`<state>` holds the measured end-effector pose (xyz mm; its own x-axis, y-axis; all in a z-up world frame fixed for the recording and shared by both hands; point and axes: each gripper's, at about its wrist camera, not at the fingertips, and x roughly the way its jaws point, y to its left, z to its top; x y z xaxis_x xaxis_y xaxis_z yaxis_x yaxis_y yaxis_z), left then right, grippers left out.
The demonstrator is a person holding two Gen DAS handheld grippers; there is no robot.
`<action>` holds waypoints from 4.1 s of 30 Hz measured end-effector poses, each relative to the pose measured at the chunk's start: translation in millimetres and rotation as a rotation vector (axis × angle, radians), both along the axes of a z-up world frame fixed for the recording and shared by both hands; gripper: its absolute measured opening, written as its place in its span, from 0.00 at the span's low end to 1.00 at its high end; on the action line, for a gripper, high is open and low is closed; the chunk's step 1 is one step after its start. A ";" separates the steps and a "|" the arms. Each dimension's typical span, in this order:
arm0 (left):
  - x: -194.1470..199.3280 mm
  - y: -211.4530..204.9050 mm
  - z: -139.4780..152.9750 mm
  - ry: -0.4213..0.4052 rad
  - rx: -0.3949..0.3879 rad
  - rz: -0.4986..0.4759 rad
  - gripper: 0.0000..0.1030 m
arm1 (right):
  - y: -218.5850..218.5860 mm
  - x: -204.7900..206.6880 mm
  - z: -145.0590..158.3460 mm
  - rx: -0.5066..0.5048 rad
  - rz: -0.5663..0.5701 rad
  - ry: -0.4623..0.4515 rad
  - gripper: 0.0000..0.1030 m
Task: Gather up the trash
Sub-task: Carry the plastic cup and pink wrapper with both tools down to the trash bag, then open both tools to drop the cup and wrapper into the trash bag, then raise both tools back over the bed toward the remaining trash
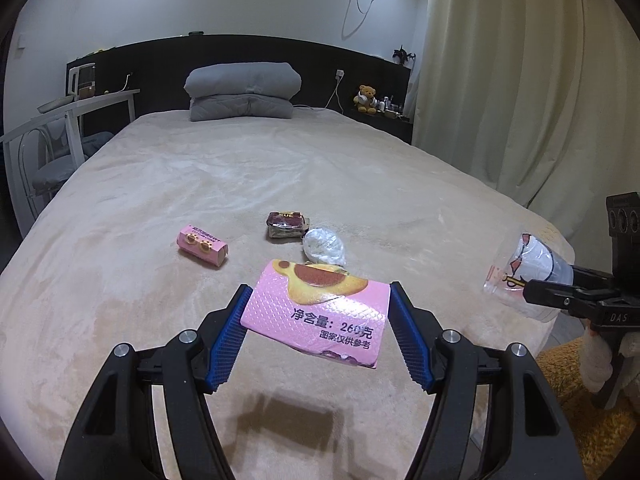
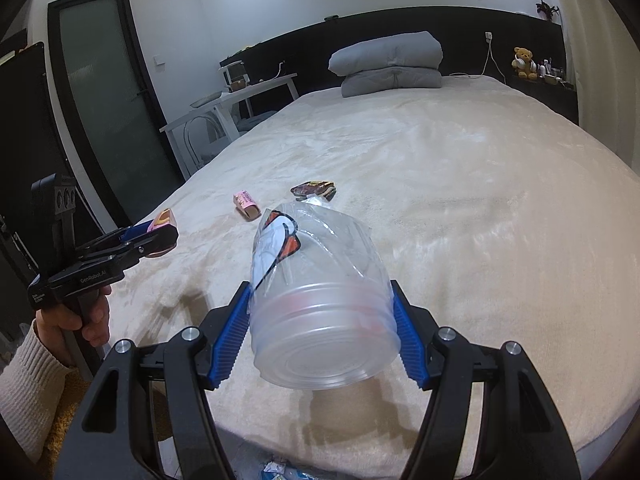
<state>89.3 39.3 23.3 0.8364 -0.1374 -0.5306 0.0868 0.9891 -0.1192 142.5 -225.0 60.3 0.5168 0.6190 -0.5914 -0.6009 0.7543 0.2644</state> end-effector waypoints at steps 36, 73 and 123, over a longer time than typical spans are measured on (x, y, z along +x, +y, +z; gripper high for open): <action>-169.0 -72.5 -23.3 -0.011 -0.097 0.017 0.64 | -25.7 -142.4 -36.1 0.014 0.021 0.102 0.64; -138.2 -65.0 -168.1 0.692 -0.315 0.071 0.65 | 27.4 -101.7 -168.5 -0.239 0.016 0.755 0.64; -162.1 -45.4 -95.3 0.295 -0.239 0.103 0.80 | -5.6 -123.6 -76.0 -0.129 0.018 0.208 0.72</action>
<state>-72.9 -6.1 -72.0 0.6685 -0.2097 -0.7135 -0.0838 0.9321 -0.3524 18.9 -230.6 -15.7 0.3648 0.5396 -0.7588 -0.5573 0.7794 0.2863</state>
